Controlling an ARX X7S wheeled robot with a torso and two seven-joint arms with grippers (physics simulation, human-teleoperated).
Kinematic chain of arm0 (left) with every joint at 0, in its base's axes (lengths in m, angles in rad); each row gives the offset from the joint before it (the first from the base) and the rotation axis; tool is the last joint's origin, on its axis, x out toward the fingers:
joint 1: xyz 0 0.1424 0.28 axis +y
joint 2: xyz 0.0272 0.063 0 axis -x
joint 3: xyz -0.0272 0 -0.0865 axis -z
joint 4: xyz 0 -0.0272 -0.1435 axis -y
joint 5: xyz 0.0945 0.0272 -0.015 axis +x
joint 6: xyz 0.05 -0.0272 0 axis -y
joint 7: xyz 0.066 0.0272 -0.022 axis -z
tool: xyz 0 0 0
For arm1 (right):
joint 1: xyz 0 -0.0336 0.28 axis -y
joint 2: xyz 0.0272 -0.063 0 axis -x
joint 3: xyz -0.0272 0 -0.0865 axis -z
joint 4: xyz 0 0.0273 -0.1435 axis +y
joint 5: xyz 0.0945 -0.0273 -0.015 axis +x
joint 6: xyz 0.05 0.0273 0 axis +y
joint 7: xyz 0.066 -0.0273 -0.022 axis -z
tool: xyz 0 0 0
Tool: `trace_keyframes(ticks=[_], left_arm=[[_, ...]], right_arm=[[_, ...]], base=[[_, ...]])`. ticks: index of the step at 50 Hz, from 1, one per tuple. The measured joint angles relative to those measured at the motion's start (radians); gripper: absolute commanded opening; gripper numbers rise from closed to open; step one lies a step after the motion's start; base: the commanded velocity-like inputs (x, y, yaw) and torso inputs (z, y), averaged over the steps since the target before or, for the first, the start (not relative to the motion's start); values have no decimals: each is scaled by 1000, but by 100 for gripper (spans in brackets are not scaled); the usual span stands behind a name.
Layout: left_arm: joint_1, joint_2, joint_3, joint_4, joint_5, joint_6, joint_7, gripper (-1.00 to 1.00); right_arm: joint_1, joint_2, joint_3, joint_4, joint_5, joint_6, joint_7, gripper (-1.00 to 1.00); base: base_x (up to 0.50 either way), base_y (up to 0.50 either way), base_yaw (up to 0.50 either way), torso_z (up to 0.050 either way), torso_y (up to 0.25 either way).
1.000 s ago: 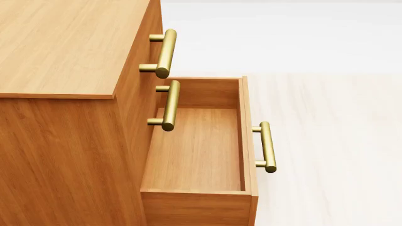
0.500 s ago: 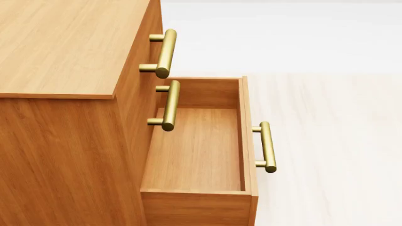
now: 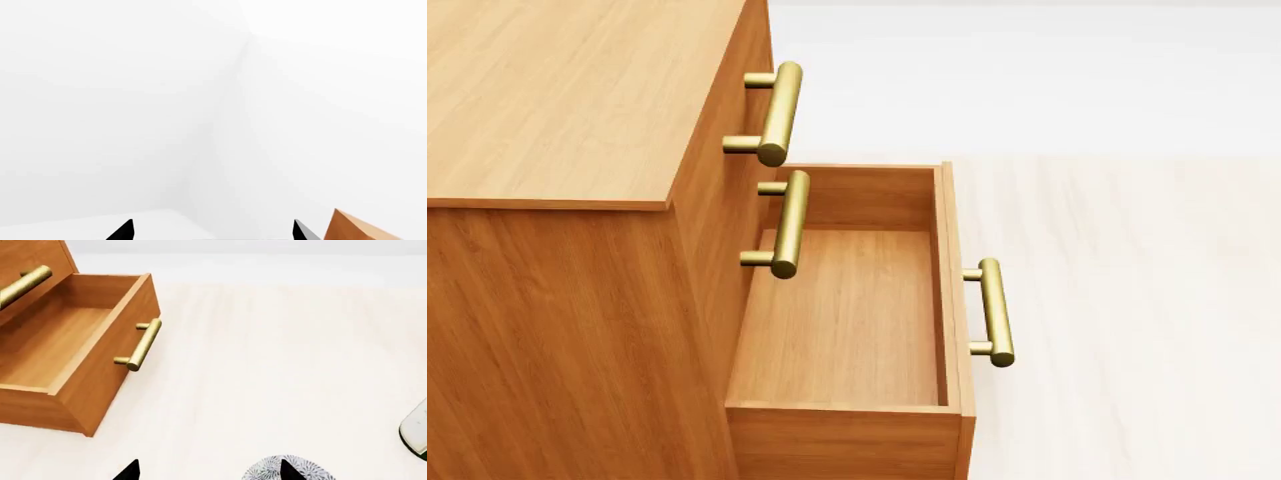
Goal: Put the bowl on top of the cabinet.
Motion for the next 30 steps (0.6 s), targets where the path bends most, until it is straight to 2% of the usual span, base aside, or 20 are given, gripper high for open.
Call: trace_keyframes(ticks=[12,30], left_arm=[[2,-1,8,-3,6,4,2,100],[3,-3,15,-4,8,7,-1,100]], right_arm=[[-66,128,47,59,31,125,-75,100],[-45,227,-50,134,65,166,-83,100]], base=[[0,0,0,0,0],[0,0,0,0,0]])
